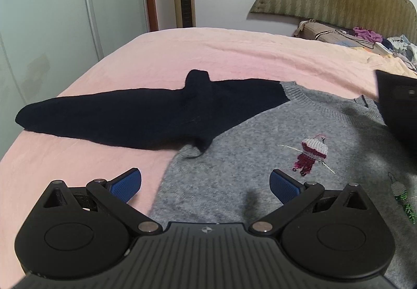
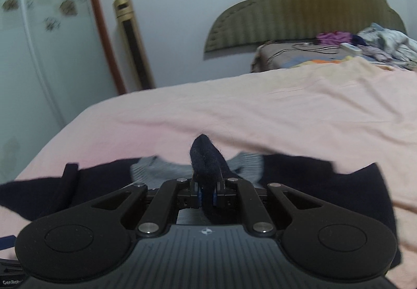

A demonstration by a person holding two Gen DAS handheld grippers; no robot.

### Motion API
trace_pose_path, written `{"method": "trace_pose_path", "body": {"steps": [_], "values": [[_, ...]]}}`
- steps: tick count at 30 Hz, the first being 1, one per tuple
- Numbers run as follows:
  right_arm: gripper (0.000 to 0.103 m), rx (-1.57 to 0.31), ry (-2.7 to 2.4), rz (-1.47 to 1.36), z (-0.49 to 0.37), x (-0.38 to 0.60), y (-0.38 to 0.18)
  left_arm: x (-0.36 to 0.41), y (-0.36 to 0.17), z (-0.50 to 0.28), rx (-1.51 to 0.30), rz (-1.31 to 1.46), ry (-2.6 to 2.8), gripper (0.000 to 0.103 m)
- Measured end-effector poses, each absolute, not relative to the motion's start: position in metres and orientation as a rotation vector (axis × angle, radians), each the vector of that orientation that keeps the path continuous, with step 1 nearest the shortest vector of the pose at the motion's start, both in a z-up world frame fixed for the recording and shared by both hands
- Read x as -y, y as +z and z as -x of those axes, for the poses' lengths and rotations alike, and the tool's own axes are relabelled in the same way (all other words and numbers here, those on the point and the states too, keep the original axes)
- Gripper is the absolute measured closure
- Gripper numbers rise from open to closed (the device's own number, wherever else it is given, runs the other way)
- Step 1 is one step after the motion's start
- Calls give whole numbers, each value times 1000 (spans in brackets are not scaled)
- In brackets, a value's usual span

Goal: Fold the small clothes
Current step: 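Carry the held sleeve across the sweater body and open the right tool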

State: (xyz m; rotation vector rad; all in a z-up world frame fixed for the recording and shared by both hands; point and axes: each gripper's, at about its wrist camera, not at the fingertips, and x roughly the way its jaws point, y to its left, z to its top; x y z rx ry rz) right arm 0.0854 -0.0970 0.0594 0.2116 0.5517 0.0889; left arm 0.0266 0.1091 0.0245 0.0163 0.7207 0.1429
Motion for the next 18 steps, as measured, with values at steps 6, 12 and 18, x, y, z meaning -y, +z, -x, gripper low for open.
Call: {"method": "trace_pose_path", "body": {"steps": [6,12,18], "values": [[96,-593,136,-178,-100,54,44,-119,25,-26,-726,-7,160,0],[96,-622,145,-130,-112,31,32,-129,25,-26,-727,6,181,0],[96,-626,154,-106,-119,15,29,-136,24,-27,-730,16,197,0]]}}
